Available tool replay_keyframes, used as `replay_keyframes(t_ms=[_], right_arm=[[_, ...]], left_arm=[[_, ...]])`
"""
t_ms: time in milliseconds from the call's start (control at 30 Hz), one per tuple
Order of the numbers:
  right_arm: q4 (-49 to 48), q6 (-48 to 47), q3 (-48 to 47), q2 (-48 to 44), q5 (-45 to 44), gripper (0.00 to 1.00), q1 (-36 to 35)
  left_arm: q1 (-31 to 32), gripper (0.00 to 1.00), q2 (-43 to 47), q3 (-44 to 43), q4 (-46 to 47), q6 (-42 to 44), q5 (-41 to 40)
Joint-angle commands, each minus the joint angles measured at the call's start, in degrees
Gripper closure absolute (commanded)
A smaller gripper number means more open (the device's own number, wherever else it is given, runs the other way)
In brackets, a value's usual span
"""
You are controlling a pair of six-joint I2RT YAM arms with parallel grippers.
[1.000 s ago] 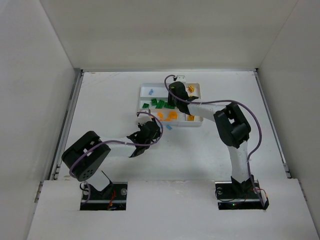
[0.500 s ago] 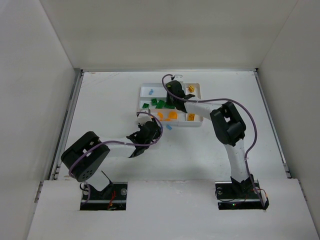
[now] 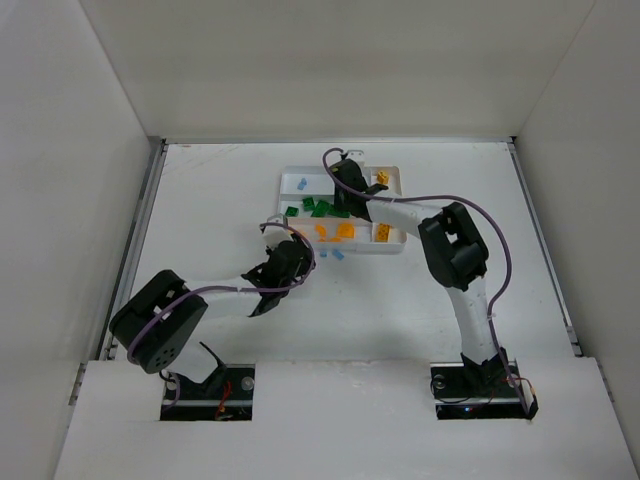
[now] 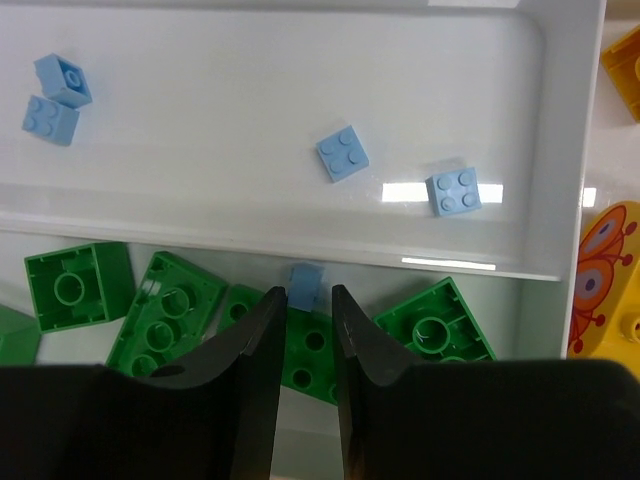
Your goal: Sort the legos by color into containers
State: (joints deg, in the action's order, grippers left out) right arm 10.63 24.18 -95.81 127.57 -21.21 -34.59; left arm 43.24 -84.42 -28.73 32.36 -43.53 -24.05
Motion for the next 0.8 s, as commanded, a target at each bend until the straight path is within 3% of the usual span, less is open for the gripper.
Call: replay_keyframes(t_ms=[0, 767], right_arm=[[2.90, 0.25, -3.24, -0.04, -1.20, 0.69, -0.52], [18.27, 1.65, -17.39, 6.37, -3.83, 0.67, -2.02]], left_arm=[[-1.10, 0.68, 2.51, 1.22, 2.88, -1.12, 0.41], [-8.31, 0.67, 4.00, 4.91, 5.87, -5.95, 7.26]])
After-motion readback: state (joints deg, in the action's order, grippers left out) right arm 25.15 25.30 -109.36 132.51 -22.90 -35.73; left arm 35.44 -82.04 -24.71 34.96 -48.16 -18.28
